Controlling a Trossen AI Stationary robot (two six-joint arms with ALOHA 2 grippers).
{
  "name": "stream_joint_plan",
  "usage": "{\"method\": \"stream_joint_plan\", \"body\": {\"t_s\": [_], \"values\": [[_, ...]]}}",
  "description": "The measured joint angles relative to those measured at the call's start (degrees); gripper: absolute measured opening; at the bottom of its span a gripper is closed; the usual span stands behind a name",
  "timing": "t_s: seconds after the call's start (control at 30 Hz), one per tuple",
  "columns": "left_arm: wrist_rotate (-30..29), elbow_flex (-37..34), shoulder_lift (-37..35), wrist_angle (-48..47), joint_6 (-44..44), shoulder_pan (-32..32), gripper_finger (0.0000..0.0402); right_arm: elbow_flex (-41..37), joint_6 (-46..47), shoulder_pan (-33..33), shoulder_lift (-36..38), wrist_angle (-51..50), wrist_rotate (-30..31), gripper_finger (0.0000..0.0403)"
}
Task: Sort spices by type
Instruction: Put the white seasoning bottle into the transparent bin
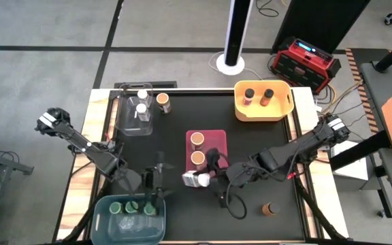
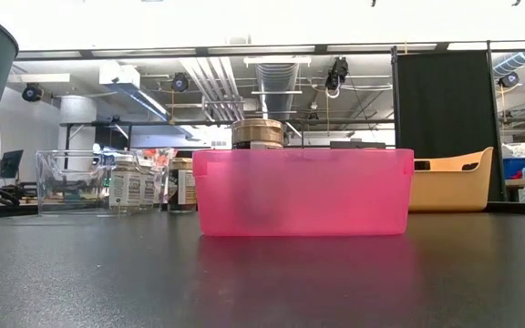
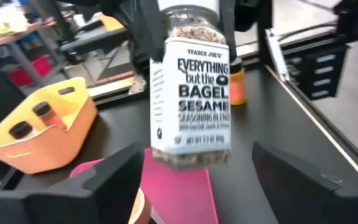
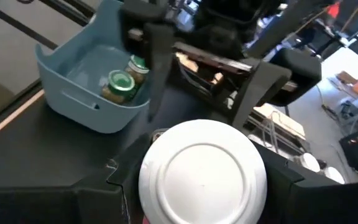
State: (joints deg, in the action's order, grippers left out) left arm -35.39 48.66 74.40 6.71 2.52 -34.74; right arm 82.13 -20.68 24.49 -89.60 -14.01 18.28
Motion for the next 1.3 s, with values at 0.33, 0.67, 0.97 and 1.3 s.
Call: {"method": "stream_joint_plan", "body": {"t_s": [0.33,0.67,0.97,1.3], "values": [[-8.06,6.78,8.30,-0.17,1.57,0.83,0.0300,0.35,1.92,-0.33,-0.05,-0.04,4.58,0.0192],[-13.14,7.99,10.94,0.49,2.37,3.03,0.0243,0.39,5.06,-0.59,-0.29,1.33,5.16,0.0192],[-16.50,7.94,10.96,0.78,3.33,3.02,0.0176,0.39,6.92,-1.08,-0.33,2.31,5.78,0.0221],[-35.93,7.92,10.49,0.94,8.80,3.15,0.0176,2.69,17.01,-0.63,2.87,0.95,23.24,0.0301]]}}
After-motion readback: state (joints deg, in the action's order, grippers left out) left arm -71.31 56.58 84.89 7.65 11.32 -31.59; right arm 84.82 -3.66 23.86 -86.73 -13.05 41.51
